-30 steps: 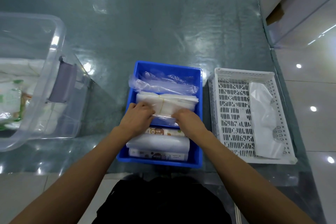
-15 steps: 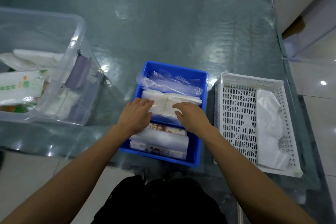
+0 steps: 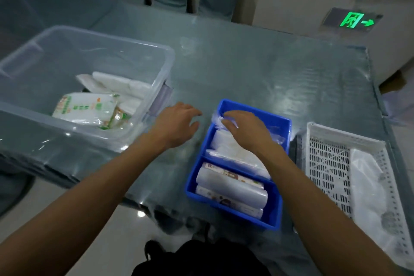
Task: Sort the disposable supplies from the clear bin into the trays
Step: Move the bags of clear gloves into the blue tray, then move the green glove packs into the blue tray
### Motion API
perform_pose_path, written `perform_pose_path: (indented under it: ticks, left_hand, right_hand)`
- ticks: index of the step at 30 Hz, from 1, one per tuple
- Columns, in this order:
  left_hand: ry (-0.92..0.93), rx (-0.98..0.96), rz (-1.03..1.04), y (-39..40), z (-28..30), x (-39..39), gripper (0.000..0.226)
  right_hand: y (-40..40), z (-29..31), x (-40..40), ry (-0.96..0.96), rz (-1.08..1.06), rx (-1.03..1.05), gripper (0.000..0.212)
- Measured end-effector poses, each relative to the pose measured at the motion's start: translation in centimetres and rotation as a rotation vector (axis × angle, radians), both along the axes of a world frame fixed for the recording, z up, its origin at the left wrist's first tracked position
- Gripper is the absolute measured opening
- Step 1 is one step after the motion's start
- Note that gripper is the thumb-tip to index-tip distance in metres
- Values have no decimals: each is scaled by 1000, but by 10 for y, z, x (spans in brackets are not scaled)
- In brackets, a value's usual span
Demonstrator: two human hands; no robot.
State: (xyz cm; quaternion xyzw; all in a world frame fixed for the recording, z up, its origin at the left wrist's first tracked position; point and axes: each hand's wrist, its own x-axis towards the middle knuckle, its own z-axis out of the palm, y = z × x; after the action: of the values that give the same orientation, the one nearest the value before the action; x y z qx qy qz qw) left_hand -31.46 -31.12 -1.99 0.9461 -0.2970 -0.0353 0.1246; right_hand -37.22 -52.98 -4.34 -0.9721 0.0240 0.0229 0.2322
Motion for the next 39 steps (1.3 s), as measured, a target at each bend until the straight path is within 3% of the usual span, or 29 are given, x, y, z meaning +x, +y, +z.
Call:
perform_pose_path:
  ticks: [6, 13, 23, 29, 39]
  left_hand:
    - [-46, -165, 38, 83, 55, 16, 34]
    - [-124, -119, 150, 222, 85, 41, 32]
    - [-67, -39, 280, 343, 63, 69, 36]
    - [53, -173, 311, 360, 48, 117, 31]
    - [234, -173, 317, 360, 8, 219, 29]
  right_hand:
    - [72, 36, 33, -204, 33, 27, 31]
    - [192, 71, 75, -411, 152, 61, 30]
    - [297, 64, 134, -304, 275, 19, 26]
    - [328, 47, 198, -157, 326, -36, 29]
    - [354, -13, 303, 223, 421, -224, 40]
